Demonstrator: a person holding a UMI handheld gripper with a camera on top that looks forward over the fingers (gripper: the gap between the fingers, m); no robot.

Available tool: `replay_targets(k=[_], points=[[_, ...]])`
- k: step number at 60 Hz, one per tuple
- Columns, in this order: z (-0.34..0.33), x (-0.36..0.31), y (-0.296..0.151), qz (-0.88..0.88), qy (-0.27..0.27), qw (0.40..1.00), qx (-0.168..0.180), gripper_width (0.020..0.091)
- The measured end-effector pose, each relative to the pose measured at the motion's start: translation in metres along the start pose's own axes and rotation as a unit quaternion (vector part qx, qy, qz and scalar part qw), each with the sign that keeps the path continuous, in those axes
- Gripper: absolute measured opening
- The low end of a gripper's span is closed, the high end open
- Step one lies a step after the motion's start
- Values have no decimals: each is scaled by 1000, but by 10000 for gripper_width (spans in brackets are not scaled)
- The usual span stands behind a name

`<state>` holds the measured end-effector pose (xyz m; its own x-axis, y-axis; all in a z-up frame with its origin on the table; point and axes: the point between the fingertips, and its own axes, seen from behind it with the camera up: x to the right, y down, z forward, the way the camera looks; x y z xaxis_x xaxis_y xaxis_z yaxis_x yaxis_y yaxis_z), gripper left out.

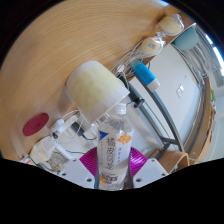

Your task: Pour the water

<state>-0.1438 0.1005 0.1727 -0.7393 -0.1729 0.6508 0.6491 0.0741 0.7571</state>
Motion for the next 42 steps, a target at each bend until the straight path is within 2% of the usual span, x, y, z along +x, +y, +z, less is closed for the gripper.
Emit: replay_targets(k=[6, 12, 13, 19, 21, 22, 23, 30, 31, 32, 39, 42], points=[[0, -5, 10, 56, -10, 998, -4, 387], [0, -12, 37, 144, -22, 989, -36, 387], [2, -14, 43, 164, -24, 986, -34, 388], [0, -38, 59, 344, -52, 936, -43, 389], [-1, -46, 63, 414, -62, 907, -46, 390], [-4, -50, 61, 447, -62, 890, -61, 389], [-2, -55, 66, 483, -70, 872, -51, 388], [-6, -75, 69, 676, -79, 731, -50, 390], [-8, -76, 60, 700, -70, 708, -61, 391], [-8, -79, 66, 724, -76, 685, -44, 390], [-12, -93, 46, 854, -99, 510, -21, 388], [-9, -99, 46, 886, -107, 452, -2, 388]])
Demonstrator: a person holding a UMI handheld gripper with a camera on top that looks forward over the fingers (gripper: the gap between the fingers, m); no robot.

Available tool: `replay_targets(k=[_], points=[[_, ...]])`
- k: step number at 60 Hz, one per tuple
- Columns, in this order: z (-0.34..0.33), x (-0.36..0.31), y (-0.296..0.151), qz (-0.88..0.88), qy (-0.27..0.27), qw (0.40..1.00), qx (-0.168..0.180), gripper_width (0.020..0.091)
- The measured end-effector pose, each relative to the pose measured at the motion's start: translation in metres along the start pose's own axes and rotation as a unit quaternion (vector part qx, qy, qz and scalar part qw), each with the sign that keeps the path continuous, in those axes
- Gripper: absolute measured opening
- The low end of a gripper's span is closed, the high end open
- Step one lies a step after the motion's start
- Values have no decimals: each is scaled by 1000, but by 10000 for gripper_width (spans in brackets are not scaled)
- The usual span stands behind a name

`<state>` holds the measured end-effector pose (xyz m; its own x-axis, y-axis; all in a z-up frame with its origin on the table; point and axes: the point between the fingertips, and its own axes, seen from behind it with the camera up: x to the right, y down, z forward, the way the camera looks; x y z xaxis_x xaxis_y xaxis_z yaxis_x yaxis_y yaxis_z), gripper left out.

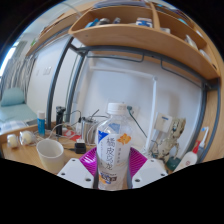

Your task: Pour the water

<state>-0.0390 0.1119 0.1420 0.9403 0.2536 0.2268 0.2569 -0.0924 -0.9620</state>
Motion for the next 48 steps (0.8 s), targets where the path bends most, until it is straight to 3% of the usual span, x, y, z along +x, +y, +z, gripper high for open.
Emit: replay_targets(k=[10, 34, 46, 48], points=[[5, -10, 11, 70, -36, 997, 17, 388], [18, -21, 26, 63, -32, 997, 34, 398], [13, -25, 23, 31, -32, 998, 38, 548], [12, -26, 23, 31, -35, 998, 36, 633]])
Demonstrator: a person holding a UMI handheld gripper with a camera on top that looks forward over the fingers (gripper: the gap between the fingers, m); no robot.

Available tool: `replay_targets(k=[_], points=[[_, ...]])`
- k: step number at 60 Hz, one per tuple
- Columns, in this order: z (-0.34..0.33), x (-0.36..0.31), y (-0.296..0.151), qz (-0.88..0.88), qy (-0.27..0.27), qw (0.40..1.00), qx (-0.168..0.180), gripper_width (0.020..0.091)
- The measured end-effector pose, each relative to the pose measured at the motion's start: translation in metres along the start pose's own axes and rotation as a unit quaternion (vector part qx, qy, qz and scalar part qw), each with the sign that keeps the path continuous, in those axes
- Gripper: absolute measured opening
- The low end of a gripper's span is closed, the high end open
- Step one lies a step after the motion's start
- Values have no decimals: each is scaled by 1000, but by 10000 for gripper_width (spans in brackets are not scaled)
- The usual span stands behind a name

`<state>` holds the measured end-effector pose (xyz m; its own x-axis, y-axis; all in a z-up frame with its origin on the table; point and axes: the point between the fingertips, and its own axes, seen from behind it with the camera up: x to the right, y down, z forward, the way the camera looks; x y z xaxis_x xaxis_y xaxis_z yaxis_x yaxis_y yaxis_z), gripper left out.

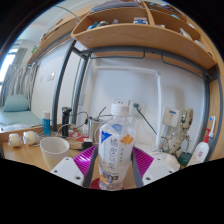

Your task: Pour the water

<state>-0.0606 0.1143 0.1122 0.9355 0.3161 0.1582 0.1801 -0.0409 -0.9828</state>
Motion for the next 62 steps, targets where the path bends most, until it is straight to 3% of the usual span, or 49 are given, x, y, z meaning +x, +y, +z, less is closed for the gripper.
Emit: replay_targets(k=[3, 5, 24, 39, 62], points=[[-5, 1, -2, 7, 2, 1000, -2, 827], [-10, 2, -6, 14, 1, 1000, 1, 878], [-134, 11, -30, 136, 21, 990, 17, 860], [-227, 18, -25, 159, 89, 983, 3, 861], [-275, 43, -8, 134, 141, 981, -5, 859]])
